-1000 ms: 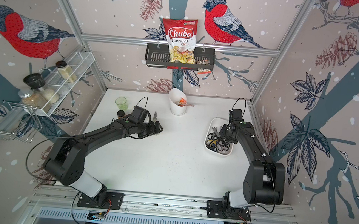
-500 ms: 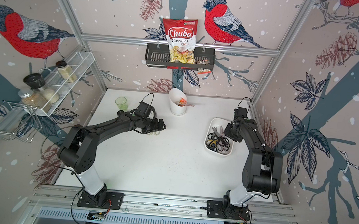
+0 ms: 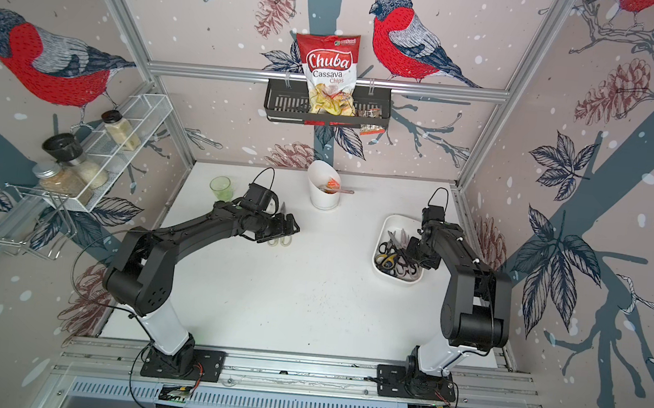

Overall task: Take the scissors out of the storage box
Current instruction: Pick up the scissors from the storage box.

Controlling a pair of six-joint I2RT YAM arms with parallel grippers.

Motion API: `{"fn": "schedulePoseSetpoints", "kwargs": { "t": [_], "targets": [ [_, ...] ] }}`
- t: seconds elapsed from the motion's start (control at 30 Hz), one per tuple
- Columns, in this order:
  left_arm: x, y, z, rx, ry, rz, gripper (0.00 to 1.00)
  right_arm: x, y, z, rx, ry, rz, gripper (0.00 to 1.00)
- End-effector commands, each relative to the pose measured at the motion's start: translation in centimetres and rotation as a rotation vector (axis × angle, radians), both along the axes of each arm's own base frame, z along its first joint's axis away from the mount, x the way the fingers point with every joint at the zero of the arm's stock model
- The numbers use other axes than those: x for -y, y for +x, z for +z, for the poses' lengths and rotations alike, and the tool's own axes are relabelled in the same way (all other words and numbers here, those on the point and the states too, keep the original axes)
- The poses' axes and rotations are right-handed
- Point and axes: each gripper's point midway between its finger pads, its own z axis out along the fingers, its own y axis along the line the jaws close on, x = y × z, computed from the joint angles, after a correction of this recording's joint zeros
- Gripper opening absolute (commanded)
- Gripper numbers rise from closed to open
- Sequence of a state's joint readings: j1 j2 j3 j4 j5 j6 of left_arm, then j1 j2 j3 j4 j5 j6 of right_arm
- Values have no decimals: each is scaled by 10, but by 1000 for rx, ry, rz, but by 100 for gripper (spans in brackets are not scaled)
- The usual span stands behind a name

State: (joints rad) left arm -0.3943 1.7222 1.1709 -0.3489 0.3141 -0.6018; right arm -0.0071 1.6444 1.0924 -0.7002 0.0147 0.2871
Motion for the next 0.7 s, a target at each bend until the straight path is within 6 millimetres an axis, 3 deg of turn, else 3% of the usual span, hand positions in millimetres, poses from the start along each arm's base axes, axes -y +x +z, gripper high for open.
{"fn": "schedulePoseSetpoints", "kwargs": {
  "t": [0.0, 0.33, 0.67],
  "targets": [
    [-2, -1, 6, 9, -13, 2, 94, 7, 7, -1, 20, -31, -1, 31],
    [-23, -10, 11, 18, 20, 30, 94, -4, 20, -7, 48, 31, -17, 26],
    [-30, -15, 5, -8, 11, 55, 94, -12, 16, 7, 71, 43, -19, 5]
  ]
}}
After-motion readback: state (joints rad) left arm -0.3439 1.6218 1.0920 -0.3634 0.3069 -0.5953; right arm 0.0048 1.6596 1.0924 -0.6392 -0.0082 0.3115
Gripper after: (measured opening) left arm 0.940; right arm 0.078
